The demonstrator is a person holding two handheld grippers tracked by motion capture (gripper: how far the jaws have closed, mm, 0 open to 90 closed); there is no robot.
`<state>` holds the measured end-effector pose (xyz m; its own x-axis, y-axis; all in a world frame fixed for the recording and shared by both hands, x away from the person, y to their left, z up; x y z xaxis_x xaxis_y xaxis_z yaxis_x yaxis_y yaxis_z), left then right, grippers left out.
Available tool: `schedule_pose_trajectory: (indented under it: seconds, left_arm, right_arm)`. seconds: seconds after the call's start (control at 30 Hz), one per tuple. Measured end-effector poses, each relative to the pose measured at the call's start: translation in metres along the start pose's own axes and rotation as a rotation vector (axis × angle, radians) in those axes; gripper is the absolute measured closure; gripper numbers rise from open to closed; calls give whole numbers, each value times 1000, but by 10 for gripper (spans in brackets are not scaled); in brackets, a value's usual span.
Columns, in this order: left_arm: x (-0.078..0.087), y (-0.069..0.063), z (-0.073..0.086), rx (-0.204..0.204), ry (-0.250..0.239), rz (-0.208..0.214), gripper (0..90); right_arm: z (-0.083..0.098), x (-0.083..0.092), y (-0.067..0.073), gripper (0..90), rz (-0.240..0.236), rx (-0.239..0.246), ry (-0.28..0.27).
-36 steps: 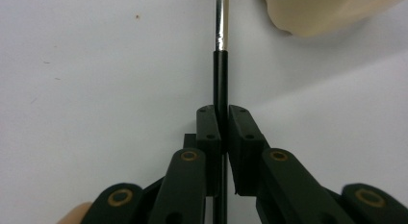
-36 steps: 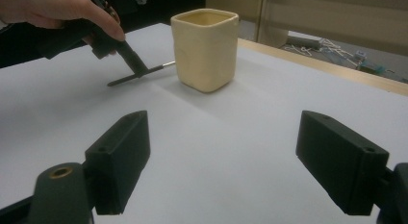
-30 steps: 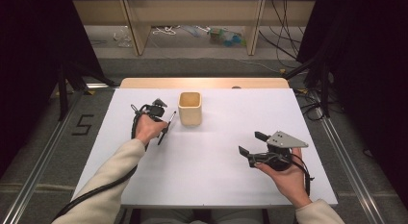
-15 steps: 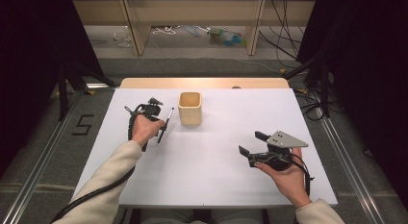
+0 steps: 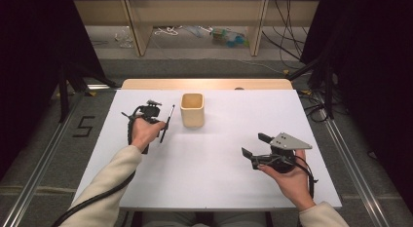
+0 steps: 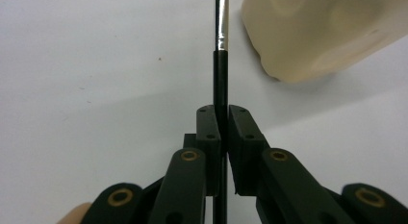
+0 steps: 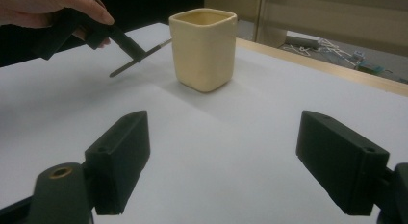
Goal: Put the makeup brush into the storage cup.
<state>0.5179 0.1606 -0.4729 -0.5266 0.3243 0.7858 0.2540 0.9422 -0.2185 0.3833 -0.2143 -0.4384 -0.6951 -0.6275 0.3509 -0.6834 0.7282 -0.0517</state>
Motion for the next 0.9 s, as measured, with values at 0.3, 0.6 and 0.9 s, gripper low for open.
schedule_pose_trajectory:
  seconds: [0.3, 0.6, 0.9]
  left_arm:
    - [3, 3, 1, -13, -78, 19, 838]
    - [4, 3, 4, -34, -154, 44, 838]
    - [8, -1, 0, -19, -205, 58, 838]
  right_arm:
    - [0, 0, 0, 203, 2, 0, 0]
    - [0, 0, 0, 203, 0, 1, 2]
    - [0, 1, 0, 203, 5, 0, 1]
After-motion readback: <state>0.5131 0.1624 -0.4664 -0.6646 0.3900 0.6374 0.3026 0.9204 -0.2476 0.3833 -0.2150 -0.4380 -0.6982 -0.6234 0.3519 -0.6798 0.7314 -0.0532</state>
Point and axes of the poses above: each handheld gripper's, and its own axes: x roughly backward along the jaws, z roughly out of its underside, y roughly to its left, the point moved 3 cm from there along -x, roughly forward along the jaws, and after that the axes turned 3 degrees about x, right-handed, at the moved point
